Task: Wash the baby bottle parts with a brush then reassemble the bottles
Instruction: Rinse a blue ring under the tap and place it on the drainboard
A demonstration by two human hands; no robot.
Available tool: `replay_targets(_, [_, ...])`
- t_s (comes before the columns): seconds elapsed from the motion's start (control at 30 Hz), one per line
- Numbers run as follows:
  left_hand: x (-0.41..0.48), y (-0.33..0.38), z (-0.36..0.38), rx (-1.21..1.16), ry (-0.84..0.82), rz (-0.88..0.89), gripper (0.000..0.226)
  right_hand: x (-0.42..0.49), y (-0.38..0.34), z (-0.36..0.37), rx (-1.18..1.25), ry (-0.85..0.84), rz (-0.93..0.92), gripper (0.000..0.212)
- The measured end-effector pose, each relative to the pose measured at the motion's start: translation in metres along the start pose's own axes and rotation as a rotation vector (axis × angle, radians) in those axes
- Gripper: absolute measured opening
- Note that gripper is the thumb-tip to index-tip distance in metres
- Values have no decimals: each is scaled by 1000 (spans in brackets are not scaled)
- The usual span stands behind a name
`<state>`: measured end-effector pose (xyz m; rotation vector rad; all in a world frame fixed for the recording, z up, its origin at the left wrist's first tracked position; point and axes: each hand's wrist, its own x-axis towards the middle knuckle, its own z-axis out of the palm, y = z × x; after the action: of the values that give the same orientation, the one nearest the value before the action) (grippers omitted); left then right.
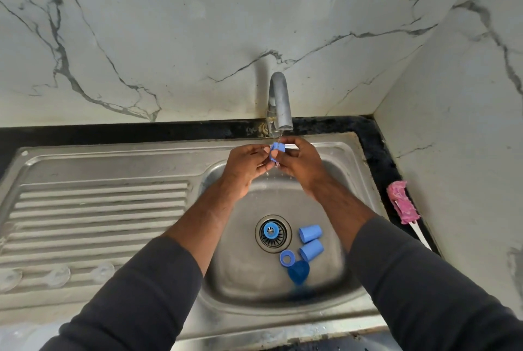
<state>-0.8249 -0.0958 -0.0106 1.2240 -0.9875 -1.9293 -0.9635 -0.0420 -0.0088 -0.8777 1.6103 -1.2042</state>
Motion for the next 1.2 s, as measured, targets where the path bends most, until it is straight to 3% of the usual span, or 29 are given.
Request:
replay_targets(0.23, [-3, -14, -3, 49, 11, -71, 15, -8, 14, -4, -147, -18, 30, 48])
replay_targets(0.37, [-2, -15, -4, 85, 33, -115, 26, -9, 17, 3, -276, -13, -53, 50])
replay_targets(0.47, [-2, -16, -4, 114, 20, -87, 17, -9, 15, 4, -282, -78, -43, 50])
replay_targets(0.53, [-5, -14, -3, 104, 2, -34, 13, -8, 12, 2, -183, -106, 5, 44])
replay_targets(0.63, [-7, -12, -6, 103, -55, 35, 25, -8, 4, -1, 119, -71, 176, 28])
replay_targets(0.77, [-7, -11, -6, 221, -87, 123, 36, -7, 3, -3, 141, -81, 306, 32])
replay_targets(0.9, [-7, -12, -6, 191, -146, 100, 28, -1, 9, -2, 121, -7, 281, 32])
replay_targets(1.07, [-3, -10, -3, 180, -48, 52, 29, -2, 10, -1, 173, -8, 206, 41])
replay_targets(1.2, [-4, -8, -4, 175, -69, 64, 24, -3, 6, -1, 131, -15, 137, 40])
